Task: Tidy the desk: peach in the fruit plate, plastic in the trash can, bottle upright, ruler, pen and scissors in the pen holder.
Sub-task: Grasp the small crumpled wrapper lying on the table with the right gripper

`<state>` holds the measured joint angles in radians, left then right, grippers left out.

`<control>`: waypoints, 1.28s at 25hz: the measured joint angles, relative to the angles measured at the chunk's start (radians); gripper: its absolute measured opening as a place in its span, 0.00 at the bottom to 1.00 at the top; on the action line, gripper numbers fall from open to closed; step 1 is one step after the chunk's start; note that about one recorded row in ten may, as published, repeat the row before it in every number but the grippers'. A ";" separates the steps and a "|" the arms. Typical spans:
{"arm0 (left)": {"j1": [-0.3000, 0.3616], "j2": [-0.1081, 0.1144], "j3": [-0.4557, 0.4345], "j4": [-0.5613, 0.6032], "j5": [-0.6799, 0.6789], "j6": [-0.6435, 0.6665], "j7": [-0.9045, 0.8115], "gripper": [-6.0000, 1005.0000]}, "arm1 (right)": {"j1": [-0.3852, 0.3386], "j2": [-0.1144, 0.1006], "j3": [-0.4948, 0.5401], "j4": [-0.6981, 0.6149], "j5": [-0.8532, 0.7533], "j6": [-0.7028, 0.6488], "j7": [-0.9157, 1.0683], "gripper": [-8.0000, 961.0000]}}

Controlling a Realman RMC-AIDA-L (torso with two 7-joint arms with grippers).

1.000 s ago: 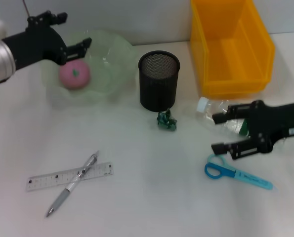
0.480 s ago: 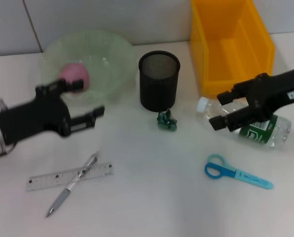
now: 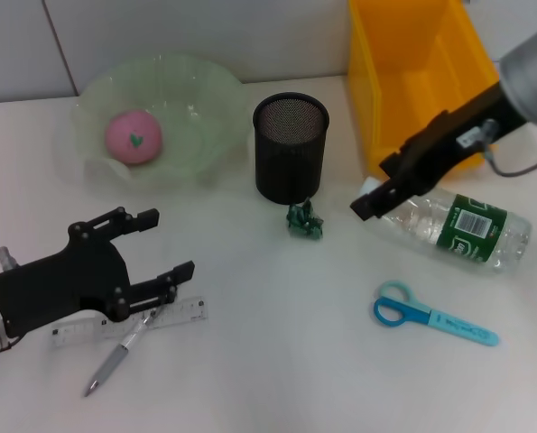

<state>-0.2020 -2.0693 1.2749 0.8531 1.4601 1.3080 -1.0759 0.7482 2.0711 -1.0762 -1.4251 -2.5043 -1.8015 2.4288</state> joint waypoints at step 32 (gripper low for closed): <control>0.018 -0.001 0.041 0.004 0.000 0.033 0.054 0.80 | 0.141 0.014 -0.286 0.481 -0.075 0.496 0.134 0.84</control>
<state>-0.1843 -2.0704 1.3158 0.8568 1.4606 1.3407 -1.0216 0.8892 2.0847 -1.3625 -0.9446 -2.5796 -1.3059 2.5626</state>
